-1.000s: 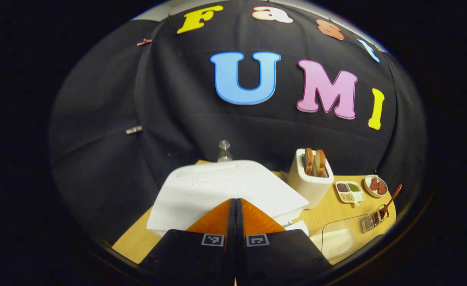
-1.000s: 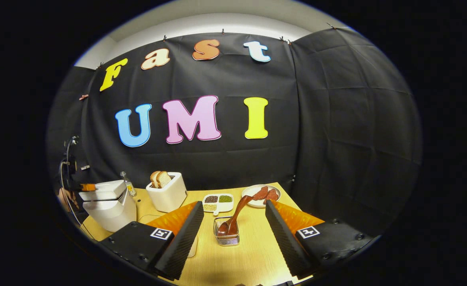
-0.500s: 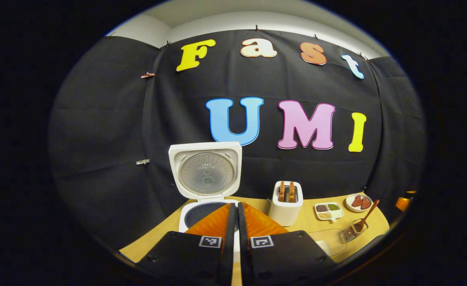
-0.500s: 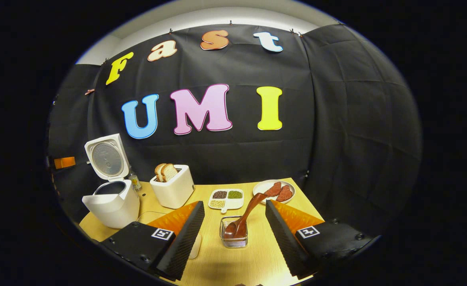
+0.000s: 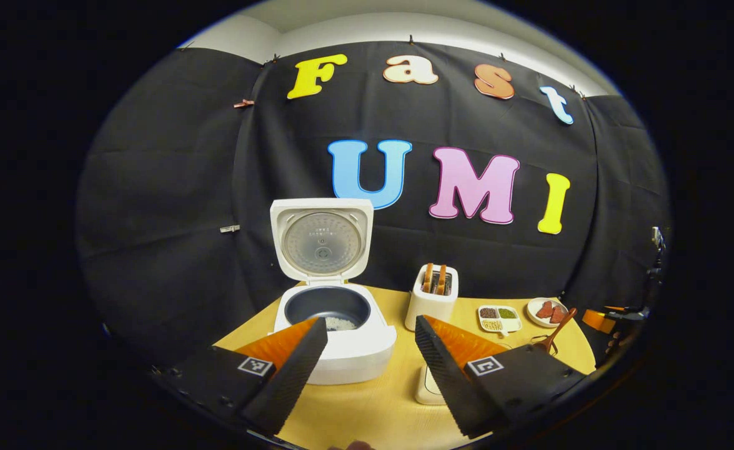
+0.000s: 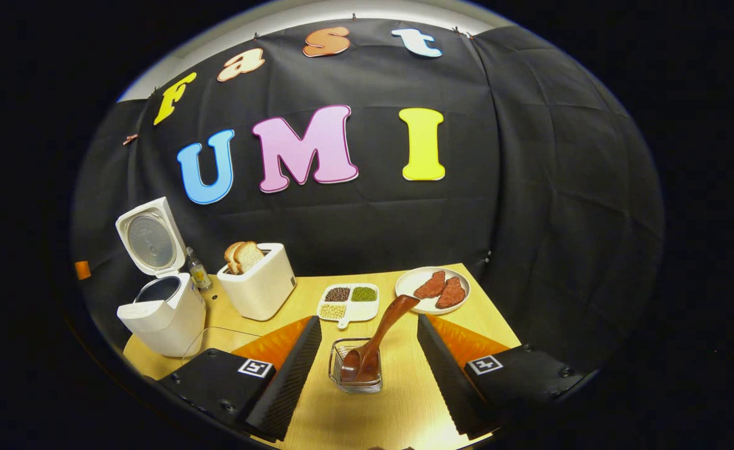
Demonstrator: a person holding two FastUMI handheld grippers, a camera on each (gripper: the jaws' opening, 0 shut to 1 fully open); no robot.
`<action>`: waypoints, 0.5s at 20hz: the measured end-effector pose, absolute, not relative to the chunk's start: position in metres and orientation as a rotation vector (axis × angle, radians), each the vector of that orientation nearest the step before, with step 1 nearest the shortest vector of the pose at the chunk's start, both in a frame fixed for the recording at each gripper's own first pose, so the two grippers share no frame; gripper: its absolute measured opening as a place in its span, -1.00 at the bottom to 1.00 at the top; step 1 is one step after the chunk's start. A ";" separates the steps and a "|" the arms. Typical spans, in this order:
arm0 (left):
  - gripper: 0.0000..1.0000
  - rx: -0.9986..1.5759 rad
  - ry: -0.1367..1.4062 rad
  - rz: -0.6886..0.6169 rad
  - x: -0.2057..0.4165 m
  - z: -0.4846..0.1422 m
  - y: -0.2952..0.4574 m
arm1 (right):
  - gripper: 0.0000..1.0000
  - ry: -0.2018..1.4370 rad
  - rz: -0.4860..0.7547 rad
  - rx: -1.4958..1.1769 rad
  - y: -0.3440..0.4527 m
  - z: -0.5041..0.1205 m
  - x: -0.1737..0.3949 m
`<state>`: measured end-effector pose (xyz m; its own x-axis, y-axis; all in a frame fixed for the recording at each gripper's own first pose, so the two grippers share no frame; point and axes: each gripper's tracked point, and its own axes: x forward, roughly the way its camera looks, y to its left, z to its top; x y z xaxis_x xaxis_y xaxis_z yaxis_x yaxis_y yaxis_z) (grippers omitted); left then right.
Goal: Close the left gripper, press the button to open the rice cooker; take a wooden spoon from the chopstick holder with the right hand, scoop a spoonful of rice and pour it into the rice cooker, then put the wooden spoon back into the chopstick holder.
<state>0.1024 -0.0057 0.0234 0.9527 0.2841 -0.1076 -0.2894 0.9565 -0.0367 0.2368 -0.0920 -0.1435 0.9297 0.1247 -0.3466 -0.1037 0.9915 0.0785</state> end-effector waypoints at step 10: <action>0.94 -0.080 0.250 0.371 0.066 -0.033 -0.019 | 0.95 0.562 0.089 0.143 -0.097 -0.248 0.311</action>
